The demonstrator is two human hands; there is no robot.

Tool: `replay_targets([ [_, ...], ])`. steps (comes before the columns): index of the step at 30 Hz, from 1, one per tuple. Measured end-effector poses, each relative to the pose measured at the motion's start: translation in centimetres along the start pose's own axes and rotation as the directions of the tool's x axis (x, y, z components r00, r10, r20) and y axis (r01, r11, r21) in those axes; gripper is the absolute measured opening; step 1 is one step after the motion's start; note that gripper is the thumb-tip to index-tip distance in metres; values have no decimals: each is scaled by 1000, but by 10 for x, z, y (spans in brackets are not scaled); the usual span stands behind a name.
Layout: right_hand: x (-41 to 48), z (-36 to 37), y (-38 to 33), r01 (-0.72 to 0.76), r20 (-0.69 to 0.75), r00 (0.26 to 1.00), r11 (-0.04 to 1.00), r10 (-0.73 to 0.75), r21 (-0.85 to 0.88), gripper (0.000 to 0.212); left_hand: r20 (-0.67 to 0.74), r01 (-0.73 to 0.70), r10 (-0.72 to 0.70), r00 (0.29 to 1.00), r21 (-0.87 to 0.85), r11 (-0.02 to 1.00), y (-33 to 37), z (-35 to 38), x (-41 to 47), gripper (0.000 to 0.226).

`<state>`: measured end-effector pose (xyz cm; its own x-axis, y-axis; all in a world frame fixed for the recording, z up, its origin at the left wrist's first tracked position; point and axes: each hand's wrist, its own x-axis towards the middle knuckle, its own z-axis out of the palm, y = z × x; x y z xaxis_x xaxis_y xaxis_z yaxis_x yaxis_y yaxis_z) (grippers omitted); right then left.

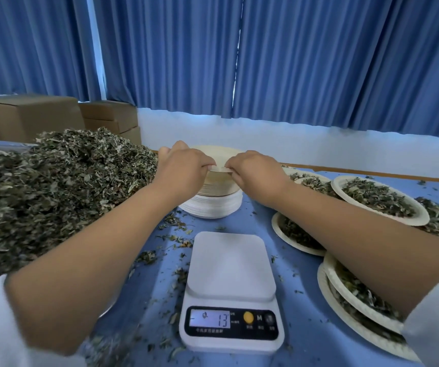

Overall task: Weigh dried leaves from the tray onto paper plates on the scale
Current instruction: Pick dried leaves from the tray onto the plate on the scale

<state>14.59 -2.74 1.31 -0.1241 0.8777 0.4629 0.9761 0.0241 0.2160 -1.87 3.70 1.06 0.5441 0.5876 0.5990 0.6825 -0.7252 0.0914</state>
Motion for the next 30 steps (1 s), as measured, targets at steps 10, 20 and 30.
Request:
replay_targets([
  [10,-99,-34,-34,66,6,998,989,-67,135,21,23,400,-529,848,-684,610,18,-19,-97,28],
  [20,-157,-28,-41,180,261,929,938,-261,295,22,508,651,-575,642,-756,59,30,6,-144,17],
  [30,-107,-43,-49,-19,387,915,947,-112,320,44,417,659,-540,731,-638,399,22,11,-151,37],
])
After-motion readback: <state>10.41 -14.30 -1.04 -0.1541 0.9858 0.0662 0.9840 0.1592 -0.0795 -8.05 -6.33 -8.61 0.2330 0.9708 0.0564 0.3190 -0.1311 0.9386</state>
